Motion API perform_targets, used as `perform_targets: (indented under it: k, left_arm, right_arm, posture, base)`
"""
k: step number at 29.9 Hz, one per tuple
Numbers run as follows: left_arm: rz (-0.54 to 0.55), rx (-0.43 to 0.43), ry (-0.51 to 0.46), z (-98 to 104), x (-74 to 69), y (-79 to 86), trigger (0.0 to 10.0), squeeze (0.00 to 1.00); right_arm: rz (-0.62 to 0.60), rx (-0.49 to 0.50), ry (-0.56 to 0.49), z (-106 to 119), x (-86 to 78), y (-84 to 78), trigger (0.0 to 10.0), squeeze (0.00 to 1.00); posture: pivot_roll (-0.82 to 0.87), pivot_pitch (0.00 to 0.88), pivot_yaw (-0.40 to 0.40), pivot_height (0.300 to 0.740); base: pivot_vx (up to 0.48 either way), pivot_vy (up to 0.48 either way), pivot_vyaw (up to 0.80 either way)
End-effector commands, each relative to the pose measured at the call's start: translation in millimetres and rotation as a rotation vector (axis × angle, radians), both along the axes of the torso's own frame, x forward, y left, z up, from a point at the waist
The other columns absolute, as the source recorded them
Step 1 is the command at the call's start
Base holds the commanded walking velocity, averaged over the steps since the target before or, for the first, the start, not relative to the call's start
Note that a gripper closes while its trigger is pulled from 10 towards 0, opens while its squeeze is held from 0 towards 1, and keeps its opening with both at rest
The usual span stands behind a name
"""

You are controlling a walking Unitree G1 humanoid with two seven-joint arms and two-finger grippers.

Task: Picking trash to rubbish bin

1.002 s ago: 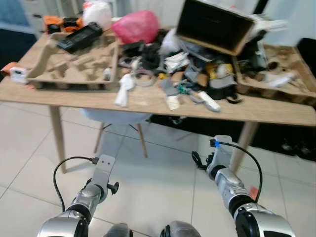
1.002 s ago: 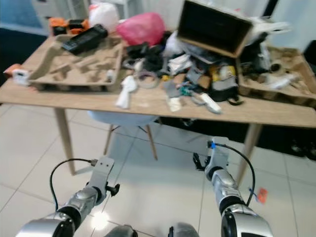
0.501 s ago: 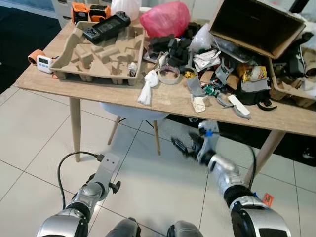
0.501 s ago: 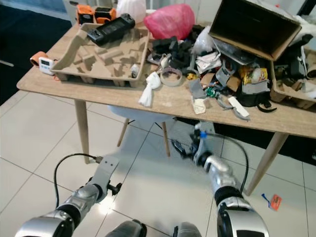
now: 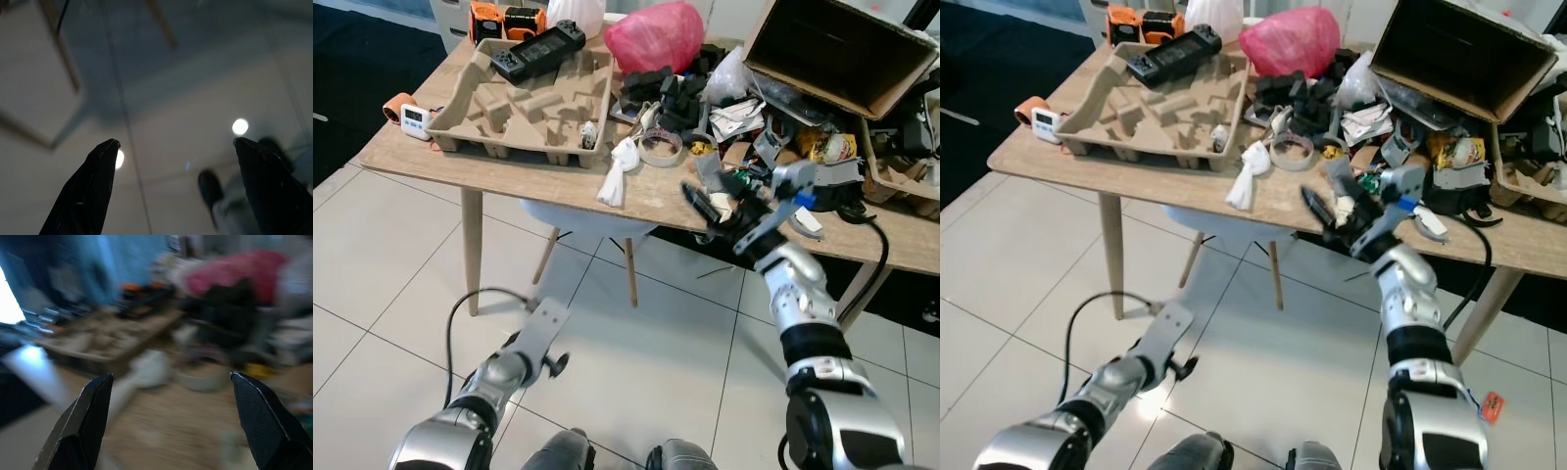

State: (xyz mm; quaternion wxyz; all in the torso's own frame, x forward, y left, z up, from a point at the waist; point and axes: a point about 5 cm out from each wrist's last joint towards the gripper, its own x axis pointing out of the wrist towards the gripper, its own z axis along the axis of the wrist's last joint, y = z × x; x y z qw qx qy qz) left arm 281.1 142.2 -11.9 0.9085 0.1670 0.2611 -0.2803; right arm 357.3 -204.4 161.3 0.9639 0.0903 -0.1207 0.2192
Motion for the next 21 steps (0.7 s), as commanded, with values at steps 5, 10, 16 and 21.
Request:
perform_targets:
  k: [5, 10, 16, 21]
  left_arm:
    - [-0.131, -0.077, -0.119, 23, 13.2, -8.1, 10.0, 0.00]
    - [-0.189, -0.113, -0.186, 36, 19.6, -9.7, 10.0, 0.00]
    - [-0.265, -0.175, -0.346, 66, 31.7, -13.6, 10.0, 0.00]
    - [-0.296, -0.207, -0.437, 83, 36.7, -17.4, 10.0, 0.00]
  right_arm:
    - [-0.210, -0.059, 0.068, -1, 6.5, -23.2, 10.0, 0.00]
    - [-0.294, -0.073, 0.073, 8, 9.9, -32.1, 10.0, 0.00]
    - [-0.338, -0.146, 0.110, 2, 11.2, -36.2, 10.0, 0.00]
    - [-0.334, -0.130, 0.131, -6, 11.3, -30.6, 10.0, 0.00]
  posture:
    - [0.17, 0.163, -0.063, 0.740]
    - [0.17, 0.183, -0.065, 0.740]
    - [0.19, 0.240, -0.067, 0.740]
    - [0.19, 0.257, -0.065, 0.740]
  base:
    - [0.000, 0.000, 0.00]
    - [0.000, 0.000, 0.00]
    - [0.000, 0.000, 0.00]
    - [0.000, 0.000, 0.00]
